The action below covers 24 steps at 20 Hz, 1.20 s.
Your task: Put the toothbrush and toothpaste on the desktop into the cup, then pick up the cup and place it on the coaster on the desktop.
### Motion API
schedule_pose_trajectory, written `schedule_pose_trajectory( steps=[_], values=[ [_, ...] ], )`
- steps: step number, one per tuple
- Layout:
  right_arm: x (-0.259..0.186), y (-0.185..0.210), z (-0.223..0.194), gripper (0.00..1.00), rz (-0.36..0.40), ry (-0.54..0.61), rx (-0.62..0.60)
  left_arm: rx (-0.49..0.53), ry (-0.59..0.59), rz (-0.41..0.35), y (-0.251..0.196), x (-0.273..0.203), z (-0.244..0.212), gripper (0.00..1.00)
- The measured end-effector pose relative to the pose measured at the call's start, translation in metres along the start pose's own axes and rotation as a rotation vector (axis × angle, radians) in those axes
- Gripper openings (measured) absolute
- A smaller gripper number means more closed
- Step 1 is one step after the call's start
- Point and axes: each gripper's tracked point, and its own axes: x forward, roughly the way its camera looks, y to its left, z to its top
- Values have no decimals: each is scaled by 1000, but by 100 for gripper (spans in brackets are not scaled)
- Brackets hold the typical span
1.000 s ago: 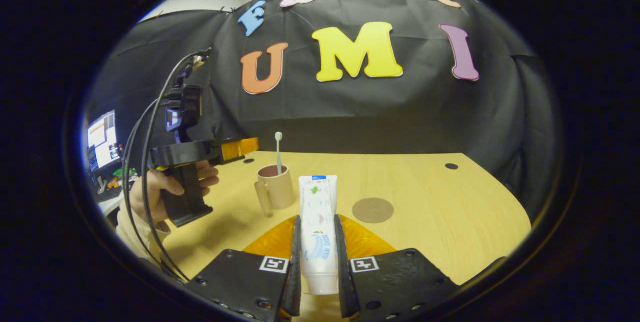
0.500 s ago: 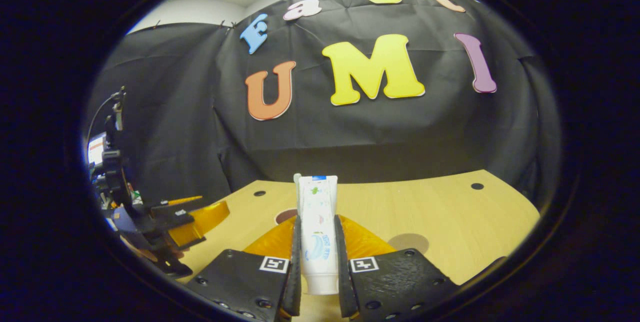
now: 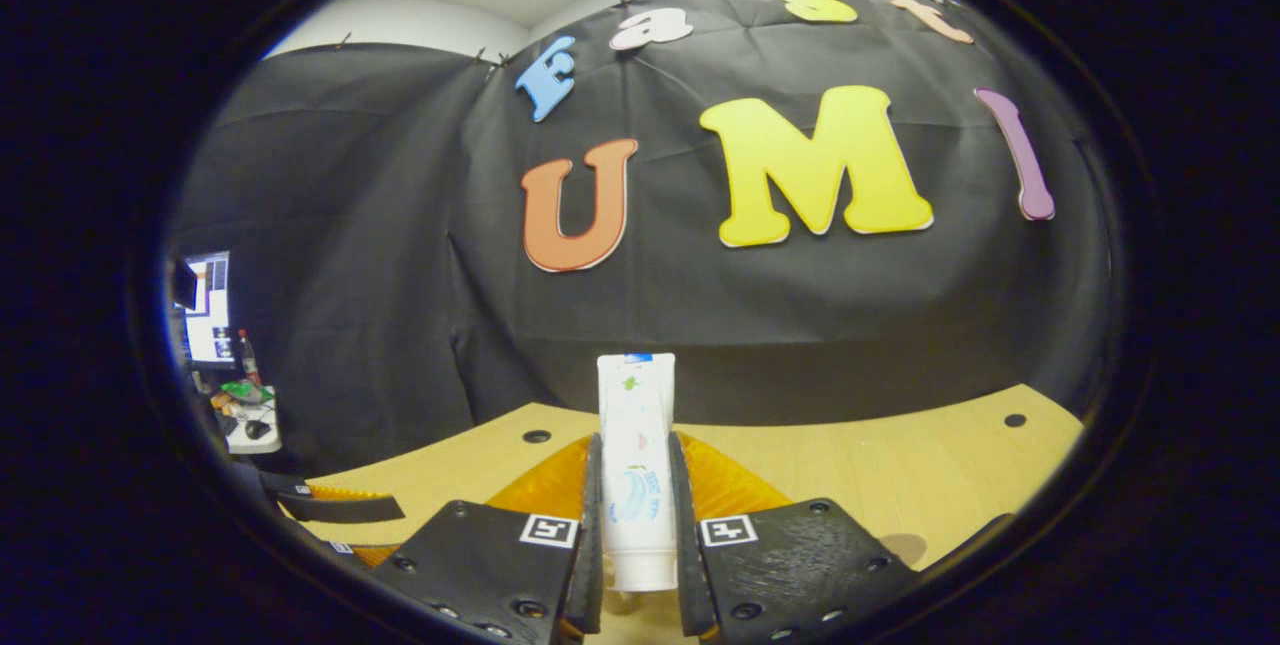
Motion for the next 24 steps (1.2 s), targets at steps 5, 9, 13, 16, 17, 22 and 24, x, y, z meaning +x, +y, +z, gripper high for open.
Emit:
schedule_pose_trajectory(
  steps=[5,9,13,16,17,22,24],
  values=[
    [31,8,-7,30,19,-37,10,-10,-1,8,7,6,-3,95],
    [40,6,-12,31,15,-49,23,-1,-27,9,11,6,1,95],
    [46,6,-14,31,14,-66,25,11,-33,8,13,10,3,95],
    [49,5,-16,31,19,-69,38,2,-29,6,12,12,1,95],
    [50,4,-15,31,20,-73,40,-2,-27,4,12,13,0,95],
    [53,5,-19,34,23,-87,27,-7,-12,15,17,15,-5,95],
    [52,6,-21,34,30,-90,33,-7,-13,13,15,18,-4,95]
  ],
)
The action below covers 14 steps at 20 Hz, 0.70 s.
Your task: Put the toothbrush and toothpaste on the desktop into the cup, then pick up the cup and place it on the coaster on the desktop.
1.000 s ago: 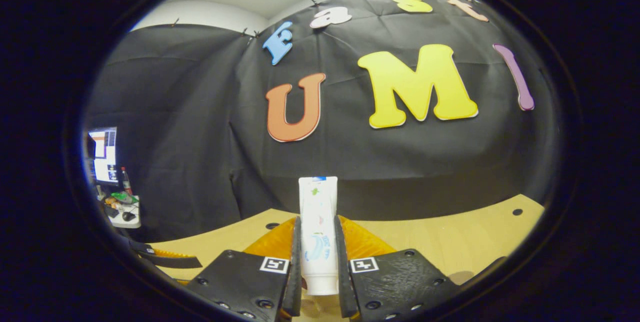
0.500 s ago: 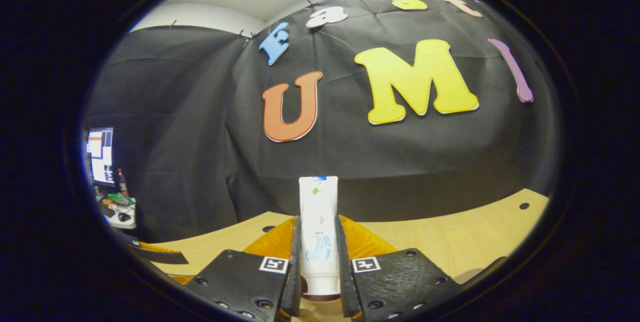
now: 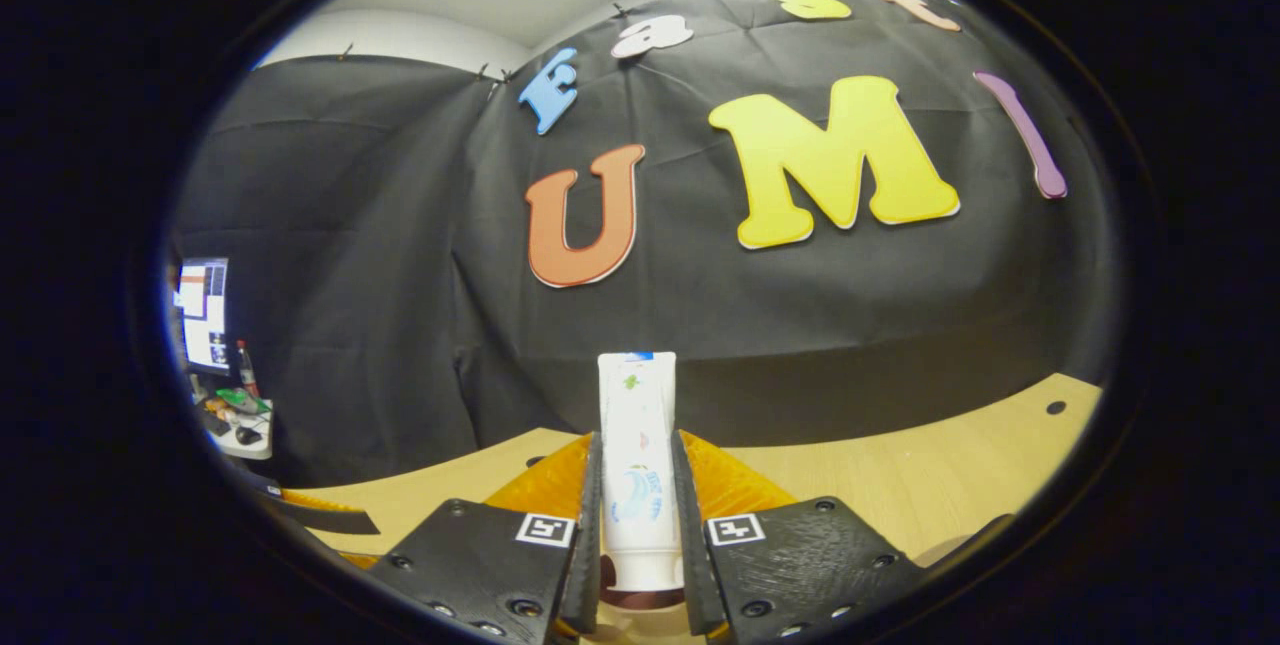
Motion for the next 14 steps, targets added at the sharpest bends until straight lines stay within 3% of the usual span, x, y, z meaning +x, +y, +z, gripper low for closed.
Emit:
schedule_pose_trajectory(
  steps=[8,14],
  values=[
    [-5,3,-14,36,16,16,-35,0,3,4,1,1,-3,95],
    [-23,5,19,36,15,-77,-63,14,-4,8,-1,0,0,95]
  ],
)
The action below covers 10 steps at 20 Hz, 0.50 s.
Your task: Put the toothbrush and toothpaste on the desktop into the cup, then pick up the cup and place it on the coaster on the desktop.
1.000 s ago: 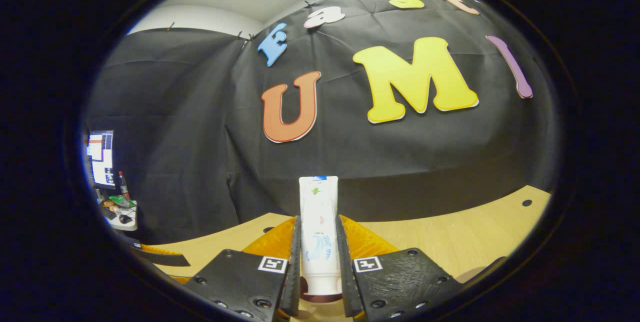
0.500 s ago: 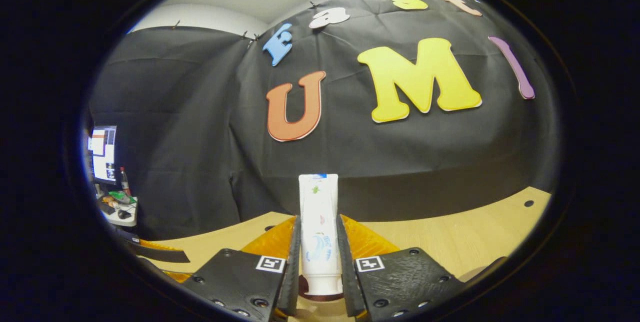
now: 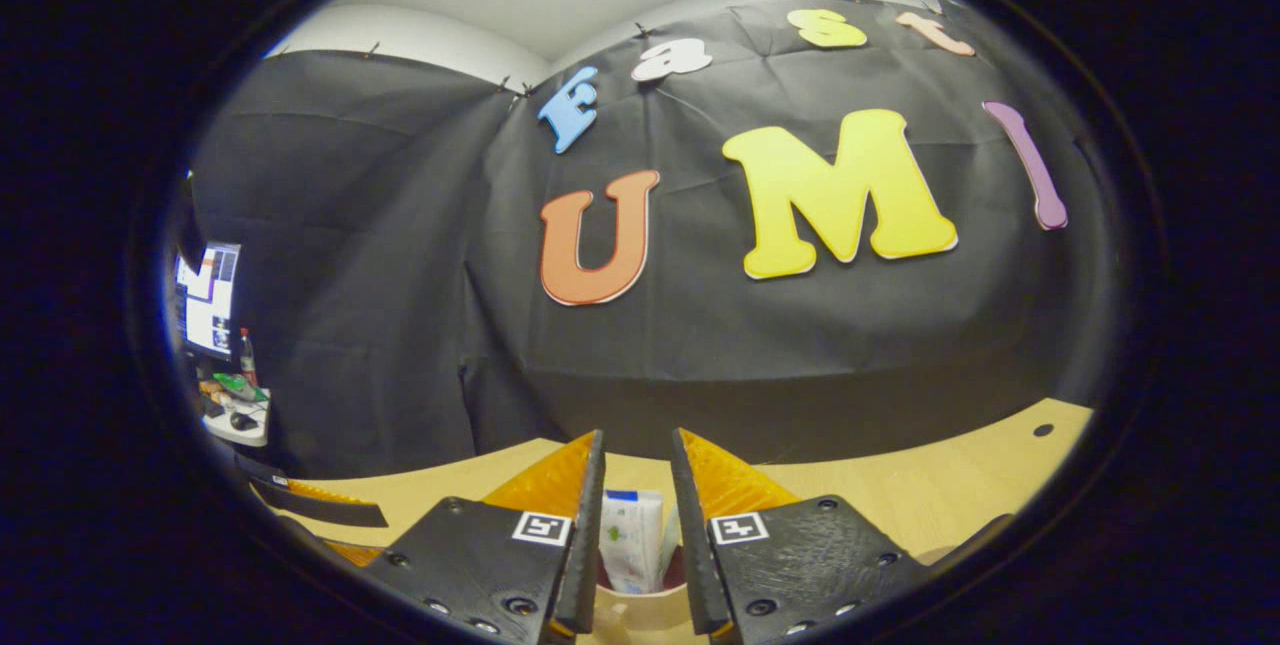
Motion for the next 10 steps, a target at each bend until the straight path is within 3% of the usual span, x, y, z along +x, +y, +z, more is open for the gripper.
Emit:
schedule_pose_trajectory(
  steps=[3,8,10],
  values=[
    [-13,5,10,36,0,-8,-2,-2,-1,-5,-5,-4,2,95],
    [-37,7,34,71,-2,-30,-28,9,-21,-5,-12,-18,12,95],
    [-49,10,43,79,-5,-42,-36,18,-38,-5,-15,-26,17,95]
  ],
)
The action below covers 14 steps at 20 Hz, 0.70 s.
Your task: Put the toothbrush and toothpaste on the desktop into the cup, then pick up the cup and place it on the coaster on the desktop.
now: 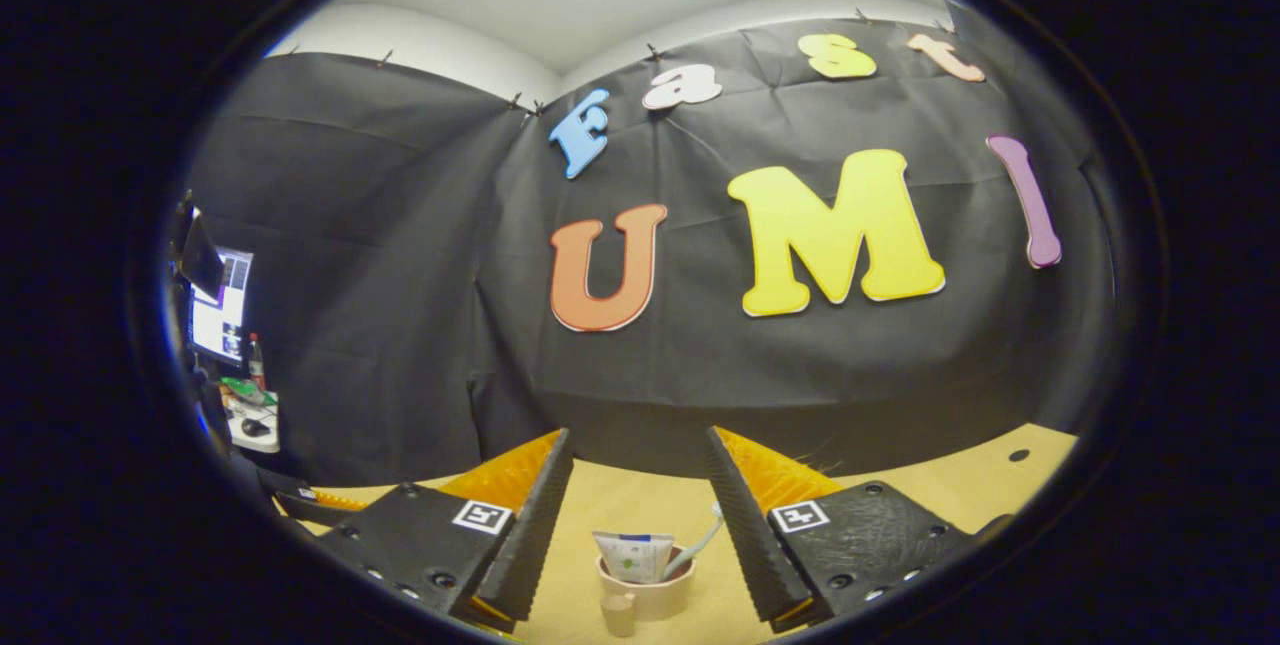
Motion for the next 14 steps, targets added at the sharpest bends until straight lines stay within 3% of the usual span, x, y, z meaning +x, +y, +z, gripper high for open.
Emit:
schedule_pose_trajectory(
  steps=[6,14],
  values=[
    [-41,4,27,96,-13,-27,-20,21,12,6,-6,-12,8,95],
    [-129,-33,73,95,-122,-93,-65,-2,26,-2,-33,-16,-6,95]
  ],
)
